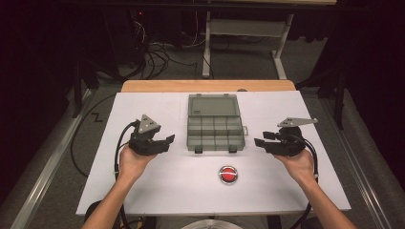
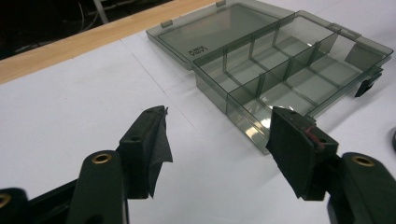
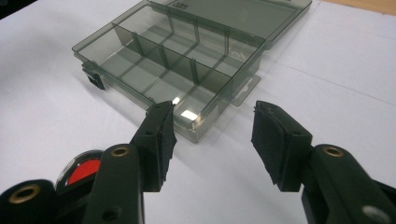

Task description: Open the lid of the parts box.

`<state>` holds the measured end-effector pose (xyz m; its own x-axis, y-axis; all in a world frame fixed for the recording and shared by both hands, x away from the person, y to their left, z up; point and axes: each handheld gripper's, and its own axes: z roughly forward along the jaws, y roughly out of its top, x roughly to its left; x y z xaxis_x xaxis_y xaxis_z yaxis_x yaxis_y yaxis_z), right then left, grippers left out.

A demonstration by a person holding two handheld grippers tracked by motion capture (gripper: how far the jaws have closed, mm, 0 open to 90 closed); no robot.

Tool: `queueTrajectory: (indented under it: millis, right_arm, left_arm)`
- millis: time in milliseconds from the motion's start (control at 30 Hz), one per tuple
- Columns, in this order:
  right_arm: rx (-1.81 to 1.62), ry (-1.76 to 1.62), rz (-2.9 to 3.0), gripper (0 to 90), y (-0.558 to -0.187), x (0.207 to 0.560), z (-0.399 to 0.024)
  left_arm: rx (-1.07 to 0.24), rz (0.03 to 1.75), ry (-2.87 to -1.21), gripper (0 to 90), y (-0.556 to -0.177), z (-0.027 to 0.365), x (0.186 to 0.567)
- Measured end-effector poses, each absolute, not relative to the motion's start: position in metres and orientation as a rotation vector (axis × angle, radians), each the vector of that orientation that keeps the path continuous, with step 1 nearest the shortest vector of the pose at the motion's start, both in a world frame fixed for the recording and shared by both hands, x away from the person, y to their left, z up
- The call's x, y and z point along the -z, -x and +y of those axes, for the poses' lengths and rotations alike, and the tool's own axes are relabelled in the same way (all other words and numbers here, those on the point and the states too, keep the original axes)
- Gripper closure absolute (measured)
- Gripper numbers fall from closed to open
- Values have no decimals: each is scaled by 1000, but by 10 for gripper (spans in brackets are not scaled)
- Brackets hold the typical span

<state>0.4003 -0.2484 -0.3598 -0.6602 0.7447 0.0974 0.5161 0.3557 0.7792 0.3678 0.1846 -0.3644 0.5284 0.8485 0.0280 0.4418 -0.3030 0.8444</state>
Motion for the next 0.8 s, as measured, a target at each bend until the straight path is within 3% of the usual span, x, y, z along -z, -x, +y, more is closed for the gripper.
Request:
queueTrajectory:
  millis: [800]
  right_arm:
    - [-1398, -1065, 2095, 363, -345, 382, -287]
  left_arm:
    - [-675, 1015, -1787, 348, -325, 196, 392]
